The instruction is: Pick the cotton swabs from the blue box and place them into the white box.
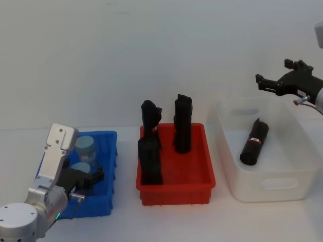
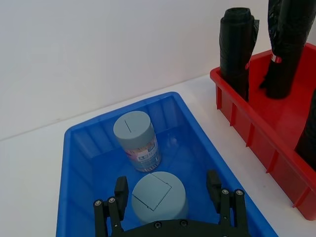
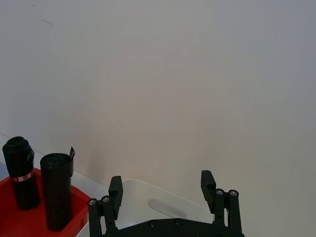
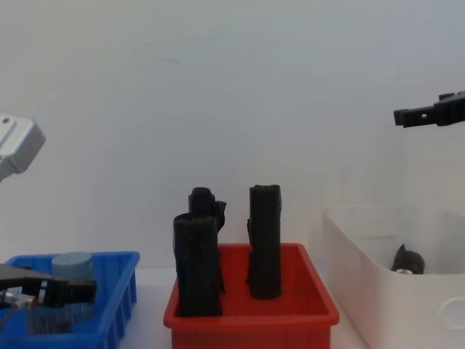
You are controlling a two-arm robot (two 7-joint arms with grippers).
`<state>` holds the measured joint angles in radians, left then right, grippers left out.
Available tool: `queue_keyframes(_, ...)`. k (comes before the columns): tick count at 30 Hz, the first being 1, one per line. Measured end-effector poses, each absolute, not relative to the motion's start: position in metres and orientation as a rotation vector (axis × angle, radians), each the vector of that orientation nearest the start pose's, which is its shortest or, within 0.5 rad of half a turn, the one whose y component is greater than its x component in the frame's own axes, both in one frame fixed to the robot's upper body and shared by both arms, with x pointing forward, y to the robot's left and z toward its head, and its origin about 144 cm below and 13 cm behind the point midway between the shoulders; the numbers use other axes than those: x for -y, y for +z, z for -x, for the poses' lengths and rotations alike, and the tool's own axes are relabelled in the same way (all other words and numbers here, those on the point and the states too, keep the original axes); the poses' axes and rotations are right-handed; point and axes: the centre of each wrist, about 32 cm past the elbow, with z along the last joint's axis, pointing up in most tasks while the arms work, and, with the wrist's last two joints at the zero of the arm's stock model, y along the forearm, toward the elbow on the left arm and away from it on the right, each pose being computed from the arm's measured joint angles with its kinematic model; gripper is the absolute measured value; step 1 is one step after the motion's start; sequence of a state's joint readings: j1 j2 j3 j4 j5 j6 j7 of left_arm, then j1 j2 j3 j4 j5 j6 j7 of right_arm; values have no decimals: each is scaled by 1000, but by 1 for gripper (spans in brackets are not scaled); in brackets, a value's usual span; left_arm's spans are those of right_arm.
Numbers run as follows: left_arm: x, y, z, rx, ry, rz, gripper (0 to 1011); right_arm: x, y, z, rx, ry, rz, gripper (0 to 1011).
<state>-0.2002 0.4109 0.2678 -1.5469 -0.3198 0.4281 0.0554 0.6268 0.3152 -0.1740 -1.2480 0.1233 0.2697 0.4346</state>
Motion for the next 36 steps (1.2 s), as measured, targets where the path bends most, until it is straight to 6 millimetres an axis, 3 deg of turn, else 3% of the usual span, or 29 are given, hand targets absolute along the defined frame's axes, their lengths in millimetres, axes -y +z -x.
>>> queue_keyframes(27,-272,1179,-505,-164,1418,-432,1003,301,1296,-611,138,-1136,210,1002)
queue_keyframes(36,-272,1178,-505,-166,1423,-435,843,301,1296,-611,138,-1136,210,1002)
